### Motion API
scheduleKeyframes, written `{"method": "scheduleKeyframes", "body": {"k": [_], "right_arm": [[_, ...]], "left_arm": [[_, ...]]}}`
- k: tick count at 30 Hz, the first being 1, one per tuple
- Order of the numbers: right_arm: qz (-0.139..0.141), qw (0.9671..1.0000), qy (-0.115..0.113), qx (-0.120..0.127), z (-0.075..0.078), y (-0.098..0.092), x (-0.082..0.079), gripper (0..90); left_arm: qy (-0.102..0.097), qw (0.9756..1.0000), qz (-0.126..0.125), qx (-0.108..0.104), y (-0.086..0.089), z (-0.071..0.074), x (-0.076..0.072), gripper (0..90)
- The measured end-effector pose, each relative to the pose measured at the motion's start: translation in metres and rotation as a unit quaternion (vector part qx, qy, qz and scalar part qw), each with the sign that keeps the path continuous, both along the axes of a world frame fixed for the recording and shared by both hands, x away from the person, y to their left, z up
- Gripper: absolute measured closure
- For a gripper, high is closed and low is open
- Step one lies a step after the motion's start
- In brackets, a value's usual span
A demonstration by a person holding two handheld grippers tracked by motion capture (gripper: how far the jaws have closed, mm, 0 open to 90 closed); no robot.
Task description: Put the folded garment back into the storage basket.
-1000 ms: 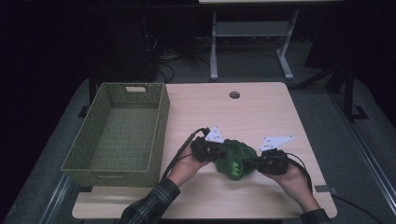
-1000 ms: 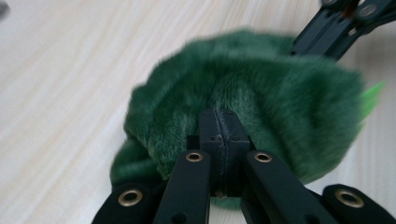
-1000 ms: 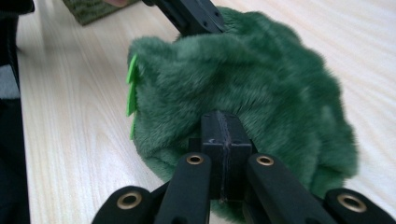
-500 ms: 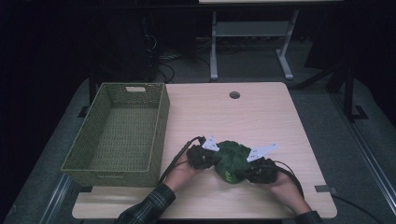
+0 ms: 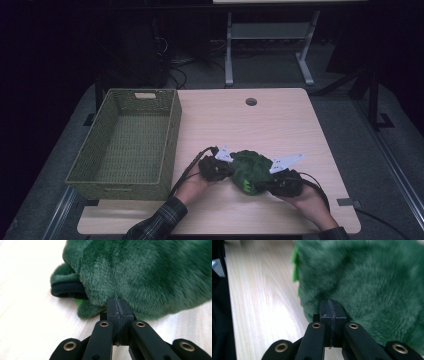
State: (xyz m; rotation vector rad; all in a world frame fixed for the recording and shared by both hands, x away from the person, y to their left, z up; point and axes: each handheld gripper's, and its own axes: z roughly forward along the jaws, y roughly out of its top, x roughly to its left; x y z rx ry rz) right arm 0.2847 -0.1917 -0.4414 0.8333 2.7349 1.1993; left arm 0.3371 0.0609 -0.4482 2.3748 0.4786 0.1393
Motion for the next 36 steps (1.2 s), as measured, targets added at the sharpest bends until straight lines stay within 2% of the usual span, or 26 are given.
{"method": "scheduleKeyframes", "body": {"k": [4, 7, 8, 10, 14, 19, 20, 22, 26, 31, 34, 36], "right_arm": [[-0.014, 0.9994, -0.023, 0.019, 0.018, -0.006, 0.0, 86.6], [-0.025, 0.9986, -0.035, 0.032, 0.026, -0.013, 0.003, 87.0], [-0.03, 0.9983, -0.039, 0.031, 0.028, -0.015, 0.004, 88.0], [-0.04, 0.998, -0.04, 0.03, 0.031, -0.019, 0.009, 89.7], [-0.061, 0.9968, -0.047, 0.022, 0.032, -0.026, 0.025, 89.9], [-0.084, 0.9953, -0.044, 0.015, 0.026, -0.03, 0.051, 89.9], [-0.09, 0.995, -0.039, 0.019, 0.024, -0.031, 0.056, 89.9], [-0.102, 0.9943, -0.03, 0.005, 0.019, -0.032, 0.066, 89.9], [-0.115, 0.9932, -0.019, -0.002, 0.007, -0.034, 0.082, 89.9], [-0.118, 0.993, -0.002, -0.011, -0.007, -0.033, 0.093, 89.9], [-0.112, 0.9936, 0.005, -0.014, -0.013, -0.03, 0.096, 89.8], [-0.106, 0.9943, 0.006, -0.016, -0.016, -0.027, 0.097, 89.8]], "left_arm": [[0.001, 0.9999, 0.004, -0.009, 0.003, 0.008, -0.004, 89.7], [0.005, 1.0, 0.002, -0.008, 0.006, 0.014, -0.007, 89.7], [0.009, 0.9999, 0.006, -0.013, 0.006, 0.014, -0.009, 89.7], [0.015, 0.9999, 0.002, -0.007, 0.007, 0.016, -0.013, 89.8], [0.024, 0.9997, -0.005, -0.006, 0.008, 0.016, -0.022, 89.7], [0.029, 0.9995, -0.016, -0.004, 0.007, 0.013, -0.031, 89.8], [0.032, 0.9993, -0.017, -0.006, 0.006, 0.011, -0.033, 89.7], [0.034, 0.9992, -0.022, -0.005, 0.003, 0.009, -0.034, 89.8], [0.045, 0.9983, -0.036, -0.003, -0.008, 0.003, -0.039, 89.7], [0.05, 0.9972, -0.056, -0.005, -0.018, 0.001, -0.046, 89.7], [0.048, 0.9968, -0.061, -0.017, -0.022, 0.005, -0.05, 89.7], [0.041, 0.9973, -0.06, -0.013, -0.026, 0.005, -0.049, 89.6]]}}
